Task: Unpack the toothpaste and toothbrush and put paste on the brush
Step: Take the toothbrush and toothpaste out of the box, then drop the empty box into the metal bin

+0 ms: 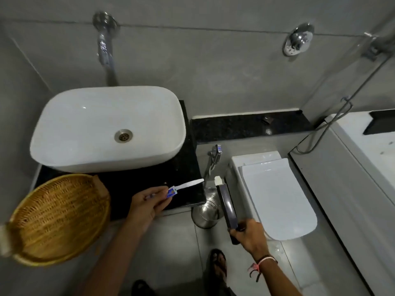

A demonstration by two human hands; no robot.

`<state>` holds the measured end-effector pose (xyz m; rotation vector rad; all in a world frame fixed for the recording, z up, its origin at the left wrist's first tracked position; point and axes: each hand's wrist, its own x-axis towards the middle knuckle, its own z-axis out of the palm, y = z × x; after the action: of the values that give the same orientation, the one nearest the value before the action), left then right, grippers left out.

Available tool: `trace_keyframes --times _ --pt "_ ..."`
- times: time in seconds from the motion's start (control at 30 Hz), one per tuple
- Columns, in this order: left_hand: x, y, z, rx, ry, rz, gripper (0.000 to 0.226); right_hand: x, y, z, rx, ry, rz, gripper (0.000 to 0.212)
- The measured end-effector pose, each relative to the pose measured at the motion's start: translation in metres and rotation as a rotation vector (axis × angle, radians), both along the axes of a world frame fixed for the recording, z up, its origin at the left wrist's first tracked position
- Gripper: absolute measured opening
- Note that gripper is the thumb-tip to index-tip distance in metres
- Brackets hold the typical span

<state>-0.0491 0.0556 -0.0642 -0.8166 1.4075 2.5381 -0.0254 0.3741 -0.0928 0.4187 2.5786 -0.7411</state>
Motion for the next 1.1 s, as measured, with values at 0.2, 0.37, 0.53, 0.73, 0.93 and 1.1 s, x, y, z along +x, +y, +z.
trace_keyframes --times 0.2,0.37,0.53,0.73,0.93,1.1 --pt "-0.036 0.044 -0.004 -0.065 0.027 0.140 0.016 -0.036 0.052 -0.059 0.024 -0.159 0.091 0.031" --pt "-0.069 0.074 -0.005 -0.087 0.069 0.185 0.017 -0.074 0.064 -0.106 0.092 -0.217 0.139 0.035" --pt "-0.086 0.094 -0.006 -0.132 0.127 0.146 0.029 -0.107 0.057 -0.155 0.108 -0.251 0.203 0.023" --pt "-0.093 0.097 -0.010 -0.277 0.116 0.148 0.036 -0.142 0.038 -0.219 0.128 -0.207 0.293 0.021" --pt "-0.103 0.093 -0.020 -0.386 0.136 0.204 0.025 -0.164 0.040 -0.272 0.137 -0.211 0.353 0.017" --pt "-0.114 0.090 -0.024 -0.374 0.156 0.179 0.023 -0.164 0.050 -0.286 0.134 -0.252 0.433 0.031"
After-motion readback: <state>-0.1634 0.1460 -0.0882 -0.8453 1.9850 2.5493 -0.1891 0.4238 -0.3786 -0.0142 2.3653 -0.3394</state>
